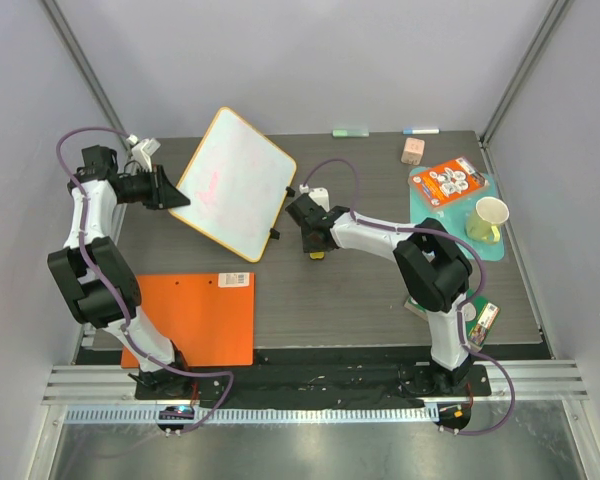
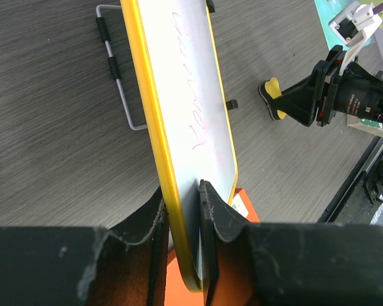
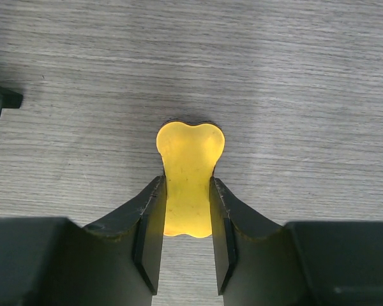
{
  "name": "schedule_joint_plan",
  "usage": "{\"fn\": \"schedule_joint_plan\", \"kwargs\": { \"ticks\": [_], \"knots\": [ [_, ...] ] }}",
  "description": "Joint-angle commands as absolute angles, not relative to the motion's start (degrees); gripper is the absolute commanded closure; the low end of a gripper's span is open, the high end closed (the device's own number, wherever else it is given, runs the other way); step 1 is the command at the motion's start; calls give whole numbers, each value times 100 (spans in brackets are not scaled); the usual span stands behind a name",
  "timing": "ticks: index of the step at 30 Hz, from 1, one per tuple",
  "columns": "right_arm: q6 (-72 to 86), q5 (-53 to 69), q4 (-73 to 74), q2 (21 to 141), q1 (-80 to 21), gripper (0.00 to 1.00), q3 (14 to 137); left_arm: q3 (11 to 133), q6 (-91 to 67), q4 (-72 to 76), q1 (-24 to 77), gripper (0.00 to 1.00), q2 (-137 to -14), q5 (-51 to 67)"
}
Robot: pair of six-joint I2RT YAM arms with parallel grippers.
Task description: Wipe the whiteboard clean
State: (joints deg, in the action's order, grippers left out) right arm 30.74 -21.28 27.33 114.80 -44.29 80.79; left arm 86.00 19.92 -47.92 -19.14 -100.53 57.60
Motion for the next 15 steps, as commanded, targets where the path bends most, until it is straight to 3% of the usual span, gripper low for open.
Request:
{"fn": "schedule_joint_plan", "kwargs": {
  "ticks": [1,10,15],
  "knots": [
    [3129,-1995,2689,11654,-4447,63,8191,8517,2452,-4790,-1819,100,-9791,5616],
    [3155,-1881,2646,11812,-4430,69,8209,8517,2479,-4808,-1819,100,-9765,5599],
    [3173,-1802,2628,11909,-4395,63,8200,8525,2496,-4834,-1819,100,-9756,5607]
  ]
}}
